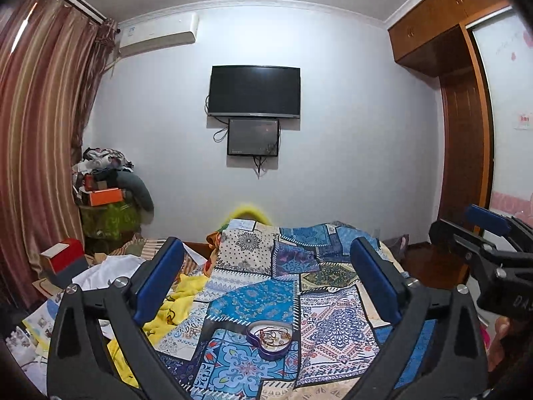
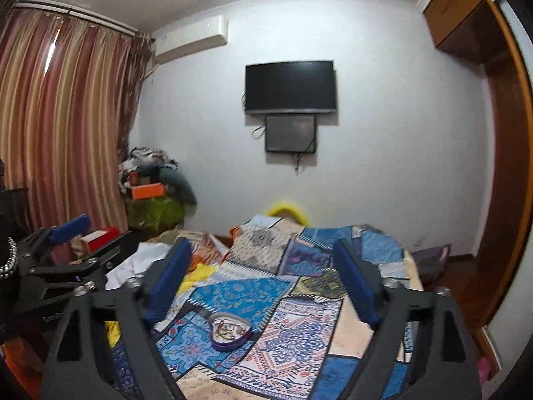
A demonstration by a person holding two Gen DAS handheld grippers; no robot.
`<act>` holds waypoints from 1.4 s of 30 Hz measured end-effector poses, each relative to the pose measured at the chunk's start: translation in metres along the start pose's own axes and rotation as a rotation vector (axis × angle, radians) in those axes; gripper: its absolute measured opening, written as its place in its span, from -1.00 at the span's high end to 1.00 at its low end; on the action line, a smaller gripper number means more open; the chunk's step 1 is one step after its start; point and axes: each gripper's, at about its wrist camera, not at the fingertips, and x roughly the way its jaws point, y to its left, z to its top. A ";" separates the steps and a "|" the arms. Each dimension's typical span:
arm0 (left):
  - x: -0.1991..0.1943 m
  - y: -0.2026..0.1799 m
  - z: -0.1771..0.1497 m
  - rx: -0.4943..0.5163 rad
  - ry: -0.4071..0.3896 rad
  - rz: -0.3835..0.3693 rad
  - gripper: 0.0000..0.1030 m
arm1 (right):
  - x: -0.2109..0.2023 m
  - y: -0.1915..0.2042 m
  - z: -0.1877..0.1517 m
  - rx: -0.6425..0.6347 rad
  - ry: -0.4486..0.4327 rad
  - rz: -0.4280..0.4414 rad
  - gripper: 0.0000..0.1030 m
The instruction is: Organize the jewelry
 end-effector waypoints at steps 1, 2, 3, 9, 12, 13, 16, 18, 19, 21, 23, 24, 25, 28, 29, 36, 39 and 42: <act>-0.003 0.001 0.000 -0.006 -0.001 -0.001 -0.96 | -0.001 0.000 0.000 0.000 -0.007 -0.009 -0.90; -0.005 0.002 0.000 -0.013 -0.001 -0.001 -0.97 | -0.002 0.001 -0.001 0.000 -0.013 -0.018 -0.95; -0.007 0.003 -0.001 -0.018 -0.002 0.001 -0.97 | -0.004 0.000 -0.001 0.000 -0.017 -0.023 -0.99; -0.014 0.005 -0.002 -0.032 0.000 0.010 -0.98 | -0.005 0.000 -0.005 0.001 -0.005 -0.025 -0.99; -0.016 0.004 -0.002 -0.029 0.000 0.015 -0.98 | -0.009 0.000 -0.007 0.002 -0.002 -0.019 -0.99; -0.016 0.004 -0.001 -0.028 0.000 0.016 -0.98 | -0.010 0.000 -0.008 0.001 -0.001 -0.019 -0.99; -0.016 0.003 -0.004 -0.026 0.005 0.014 -0.98 | -0.010 0.000 -0.008 0.001 -0.001 -0.018 -0.99; -0.015 0.003 -0.005 -0.024 0.009 0.014 -0.98 | -0.011 0.001 -0.010 0.001 0.000 -0.019 -0.99; -0.014 0.003 -0.006 -0.023 0.011 0.014 -0.98 | -0.011 0.001 -0.011 0.002 0.001 -0.020 -0.99; -0.014 0.003 -0.006 -0.022 0.016 0.011 -0.99 | -0.009 0.001 -0.011 0.001 0.009 -0.019 -0.99; -0.013 0.003 -0.007 -0.020 0.020 0.012 -0.99 | -0.010 0.001 -0.015 0.001 0.013 -0.019 -0.99; -0.012 0.003 -0.008 -0.020 0.021 0.012 -0.99 | -0.010 0.001 -0.015 0.001 0.016 -0.020 -0.99; -0.011 0.003 -0.008 -0.020 0.023 0.012 -0.99 | -0.010 0.001 -0.016 0.001 0.019 -0.020 -0.99; -0.009 0.003 -0.009 -0.022 0.031 0.011 -0.99 | -0.009 0.001 -0.016 0.002 0.026 -0.018 -0.99; -0.008 0.003 -0.010 -0.023 0.034 0.011 -0.99 | -0.009 0.001 -0.016 0.002 0.028 -0.018 -0.99; -0.006 0.002 -0.012 -0.022 0.044 0.011 -0.99 | -0.011 0.000 -0.016 0.001 0.037 -0.016 -0.99; -0.005 0.001 -0.013 -0.018 0.044 0.011 -0.99 | -0.011 0.000 -0.016 0.004 0.040 -0.014 -0.99; -0.004 0.001 -0.013 -0.017 0.045 0.005 -0.99 | -0.011 0.000 -0.016 0.004 0.042 -0.014 -0.99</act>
